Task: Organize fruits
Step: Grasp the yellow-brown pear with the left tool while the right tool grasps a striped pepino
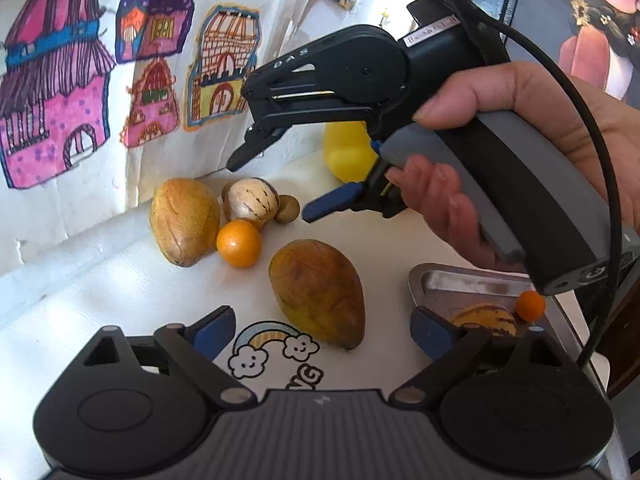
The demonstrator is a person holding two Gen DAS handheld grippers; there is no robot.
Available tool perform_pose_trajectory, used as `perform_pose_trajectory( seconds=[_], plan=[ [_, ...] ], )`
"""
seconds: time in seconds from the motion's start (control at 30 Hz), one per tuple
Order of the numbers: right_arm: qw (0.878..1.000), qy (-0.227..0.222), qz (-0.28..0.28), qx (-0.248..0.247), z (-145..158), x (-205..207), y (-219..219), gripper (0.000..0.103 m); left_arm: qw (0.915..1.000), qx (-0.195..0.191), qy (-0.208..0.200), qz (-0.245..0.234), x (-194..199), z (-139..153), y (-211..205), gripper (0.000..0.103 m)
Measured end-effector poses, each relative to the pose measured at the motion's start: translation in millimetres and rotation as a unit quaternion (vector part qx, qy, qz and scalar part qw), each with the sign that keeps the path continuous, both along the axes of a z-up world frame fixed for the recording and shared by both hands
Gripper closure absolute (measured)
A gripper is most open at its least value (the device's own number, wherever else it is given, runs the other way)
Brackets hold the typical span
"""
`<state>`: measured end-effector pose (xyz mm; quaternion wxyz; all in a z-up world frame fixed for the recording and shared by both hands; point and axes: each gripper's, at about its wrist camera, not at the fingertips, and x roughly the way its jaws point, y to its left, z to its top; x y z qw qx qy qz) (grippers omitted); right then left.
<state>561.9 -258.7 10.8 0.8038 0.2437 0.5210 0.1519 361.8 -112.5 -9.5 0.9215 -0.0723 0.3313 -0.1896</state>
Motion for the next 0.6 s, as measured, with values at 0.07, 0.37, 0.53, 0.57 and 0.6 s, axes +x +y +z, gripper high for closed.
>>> perform_pose_trajectory(
  seconds=[0.07,0.37,0.53,0.57,0.6],
  plan=[
    [1.000,0.000,0.005,-0.003,-2,3,4,0.030,1.0000,-0.003,0.001,0.001,4,-1,-1,0.011],
    [1.000,0.010,-0.003,-0.015,-16,9,10,0.045,0.9995,-0.022,0.020,0.011,15,-8,-4,0.025],
    [1.000,0.010,-0.005,-0.012,-23,12,14,0.048,0.9994,-0.024,0.022,0.013,19,-12,-7,0.033],
    [1.000,0.009,-0.005,-0.012,-23,12,15,0.051,0.9994,-0.024,0.022,0.013,19,-13,-7,0.034],
    [1.000,0.009,-0.005,-0.011,-25,13,16,0.052,0.9994,-0.024,0.023,0.014,20,-13,-7,0.037]
  ],
)
